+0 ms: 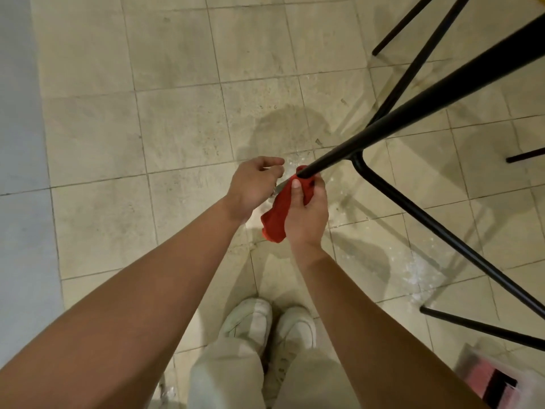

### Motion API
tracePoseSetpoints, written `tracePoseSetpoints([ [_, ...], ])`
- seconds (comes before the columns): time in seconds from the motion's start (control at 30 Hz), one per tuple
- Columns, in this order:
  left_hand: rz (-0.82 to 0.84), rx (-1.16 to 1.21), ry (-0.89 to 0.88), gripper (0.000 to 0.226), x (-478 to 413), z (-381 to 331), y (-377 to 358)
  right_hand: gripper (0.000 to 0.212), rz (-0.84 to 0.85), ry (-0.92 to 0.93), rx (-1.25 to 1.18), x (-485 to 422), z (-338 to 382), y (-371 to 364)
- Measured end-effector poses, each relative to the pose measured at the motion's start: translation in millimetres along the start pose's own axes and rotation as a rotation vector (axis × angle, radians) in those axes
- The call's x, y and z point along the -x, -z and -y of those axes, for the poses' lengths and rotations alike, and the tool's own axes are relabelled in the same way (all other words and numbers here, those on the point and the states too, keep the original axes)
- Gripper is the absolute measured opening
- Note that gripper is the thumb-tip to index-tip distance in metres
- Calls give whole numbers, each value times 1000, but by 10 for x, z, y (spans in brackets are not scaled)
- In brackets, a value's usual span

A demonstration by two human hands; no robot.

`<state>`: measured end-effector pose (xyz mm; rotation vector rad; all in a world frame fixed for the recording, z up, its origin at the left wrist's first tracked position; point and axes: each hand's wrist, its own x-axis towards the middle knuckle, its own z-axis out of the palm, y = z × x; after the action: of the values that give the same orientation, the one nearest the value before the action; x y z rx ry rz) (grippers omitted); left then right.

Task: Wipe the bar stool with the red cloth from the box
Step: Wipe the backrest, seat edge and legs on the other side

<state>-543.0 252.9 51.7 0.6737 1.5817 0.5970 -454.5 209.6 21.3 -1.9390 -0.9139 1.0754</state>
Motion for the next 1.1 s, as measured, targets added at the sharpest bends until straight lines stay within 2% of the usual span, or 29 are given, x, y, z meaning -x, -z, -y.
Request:
tracePoseSetpoints([
  [0.13, -28, 10, 1, 21, -54, 85, -17, 35, -35, 181, 45, -25, -108, 52],
  [0.33, -48, 44, -18, 15, -205, 249, -17, 31, -17, 51, 57, -86, -245, -151],
  [0.5, -55, 84, -62, 18, -180, 319, -55, 35, -113, 203, -39, -45, -223, -82],
  [0.6, -87, 130, -88, 21, -174, 338, -35, 34, -77, 148, -5, -77, -260, -146],
  [0.73, -107, 165, -82, 20, -167, 392, -87, 33, 59, 12, 121, -181, -340, -167],
  [0.9, -121, 207, -97, 14, -112, 522, -215, 36, -39, 87, -40, -66, -290, -99],
  [1.1, -110, 243, -85, 22, -147, 674, -222, 30, 41, -46, 82, -202, -355, -234],
])
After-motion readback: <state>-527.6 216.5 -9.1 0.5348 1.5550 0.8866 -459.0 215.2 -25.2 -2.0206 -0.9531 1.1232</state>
